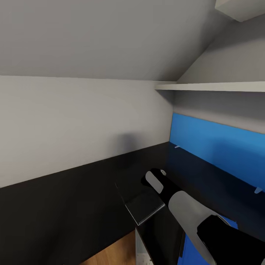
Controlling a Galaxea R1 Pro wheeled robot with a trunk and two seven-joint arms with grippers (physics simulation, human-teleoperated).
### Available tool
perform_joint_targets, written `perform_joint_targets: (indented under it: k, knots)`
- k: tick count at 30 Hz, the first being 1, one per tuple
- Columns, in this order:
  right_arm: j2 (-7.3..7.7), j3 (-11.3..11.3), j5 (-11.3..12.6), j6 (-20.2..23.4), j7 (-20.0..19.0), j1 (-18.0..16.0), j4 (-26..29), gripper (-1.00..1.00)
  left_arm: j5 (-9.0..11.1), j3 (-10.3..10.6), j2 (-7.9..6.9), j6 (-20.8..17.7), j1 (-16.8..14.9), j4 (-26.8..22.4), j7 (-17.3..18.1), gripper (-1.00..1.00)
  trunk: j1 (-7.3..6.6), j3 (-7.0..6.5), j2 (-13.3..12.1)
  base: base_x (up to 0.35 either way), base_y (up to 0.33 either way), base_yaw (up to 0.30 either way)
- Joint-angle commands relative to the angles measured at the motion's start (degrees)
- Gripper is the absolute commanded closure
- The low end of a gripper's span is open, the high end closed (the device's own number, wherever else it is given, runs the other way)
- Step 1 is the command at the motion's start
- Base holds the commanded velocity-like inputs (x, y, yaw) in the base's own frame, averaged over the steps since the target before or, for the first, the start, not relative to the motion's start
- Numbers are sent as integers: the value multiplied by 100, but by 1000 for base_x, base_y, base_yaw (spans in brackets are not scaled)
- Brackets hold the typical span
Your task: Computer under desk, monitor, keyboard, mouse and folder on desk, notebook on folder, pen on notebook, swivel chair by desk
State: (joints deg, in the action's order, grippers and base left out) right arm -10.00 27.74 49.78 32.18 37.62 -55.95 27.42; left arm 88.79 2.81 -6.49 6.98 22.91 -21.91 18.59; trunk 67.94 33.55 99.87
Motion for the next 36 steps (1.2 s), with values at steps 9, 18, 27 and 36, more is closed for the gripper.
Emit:
perform_joint_targets:
  k: [9,18,27,36]
  knots:
    - [0,13,7,50,36,-11,-15,-100,81,14,-47,-13,2,-7,84,-100,0,5,3,1,0,0]
    - [0,5,6,85,42,-12,-22,-100,86,17,-53,-20,3,-11,91,-100,198,167,364,0,0,0]
    - [0,-3,6,94,43,-12,-19,-100,86,22,-55,-28,-4,-11,98,-100,242,203,444,0,0,-13]
    - [0,-5,2,95,43,-12,-17,-100,86,19,-54,-30,-13,-12,101,-100,242,203,444,0,0,-89]
